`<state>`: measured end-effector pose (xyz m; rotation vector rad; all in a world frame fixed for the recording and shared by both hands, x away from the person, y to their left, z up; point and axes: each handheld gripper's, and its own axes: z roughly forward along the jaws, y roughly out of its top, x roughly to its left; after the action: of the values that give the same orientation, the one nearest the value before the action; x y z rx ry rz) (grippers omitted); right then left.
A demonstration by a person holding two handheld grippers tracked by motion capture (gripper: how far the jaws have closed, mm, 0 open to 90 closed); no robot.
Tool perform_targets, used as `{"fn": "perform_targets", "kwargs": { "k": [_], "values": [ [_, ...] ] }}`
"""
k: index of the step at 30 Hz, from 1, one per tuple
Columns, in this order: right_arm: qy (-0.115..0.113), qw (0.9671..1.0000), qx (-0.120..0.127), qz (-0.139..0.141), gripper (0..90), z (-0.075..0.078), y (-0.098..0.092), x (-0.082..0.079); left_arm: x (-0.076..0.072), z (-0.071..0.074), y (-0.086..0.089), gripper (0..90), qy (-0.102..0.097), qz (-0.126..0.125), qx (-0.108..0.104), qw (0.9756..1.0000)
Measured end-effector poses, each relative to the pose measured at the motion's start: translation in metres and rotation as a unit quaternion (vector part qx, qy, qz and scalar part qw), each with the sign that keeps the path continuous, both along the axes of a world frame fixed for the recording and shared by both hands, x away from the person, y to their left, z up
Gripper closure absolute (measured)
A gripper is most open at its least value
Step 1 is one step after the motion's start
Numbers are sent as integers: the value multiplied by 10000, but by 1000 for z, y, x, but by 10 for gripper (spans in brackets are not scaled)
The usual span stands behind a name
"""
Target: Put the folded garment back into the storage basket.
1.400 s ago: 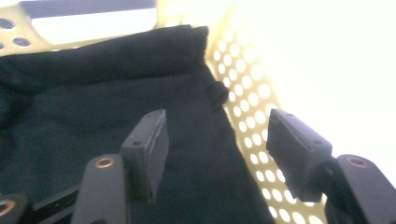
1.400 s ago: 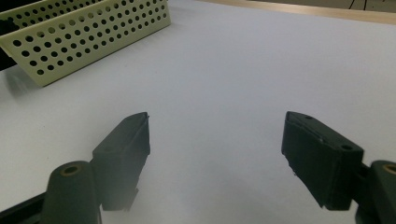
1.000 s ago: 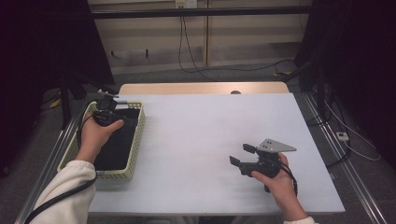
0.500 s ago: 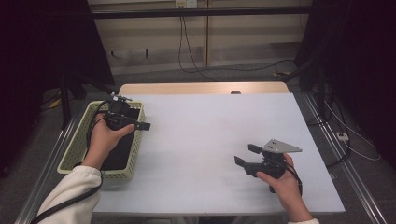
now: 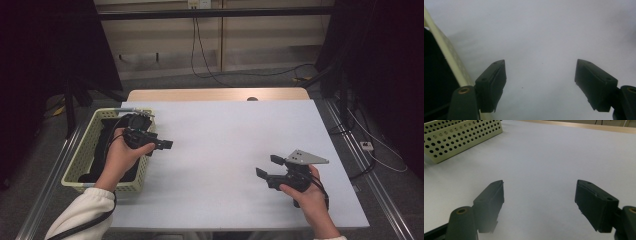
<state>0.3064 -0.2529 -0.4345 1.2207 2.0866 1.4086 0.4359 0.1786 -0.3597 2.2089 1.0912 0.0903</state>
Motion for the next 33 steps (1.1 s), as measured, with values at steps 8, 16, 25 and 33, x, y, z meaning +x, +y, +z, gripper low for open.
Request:
{"fn": "perform_targets", "kwargs": {
  "k": [8,16,25,33],
  "values": [
    [13,10000,-34,25,240,0,0,-1,-16,-7,-13,230,-40,-311,-69,9995],
    [67,10000,-49,8,239,-2,-3,-1,-35,-15,-21,212,-135,-521,-148,9984],
    [54,9999,-115,40,238,-2,-3,-7,-56,-29,-24,192,-127,-666,-224,9974],
    [66,9999,-92,-2,237,-2,-6,-6,-69,-43,-22,185,-111,-725,-342,9967]
  ]
}}
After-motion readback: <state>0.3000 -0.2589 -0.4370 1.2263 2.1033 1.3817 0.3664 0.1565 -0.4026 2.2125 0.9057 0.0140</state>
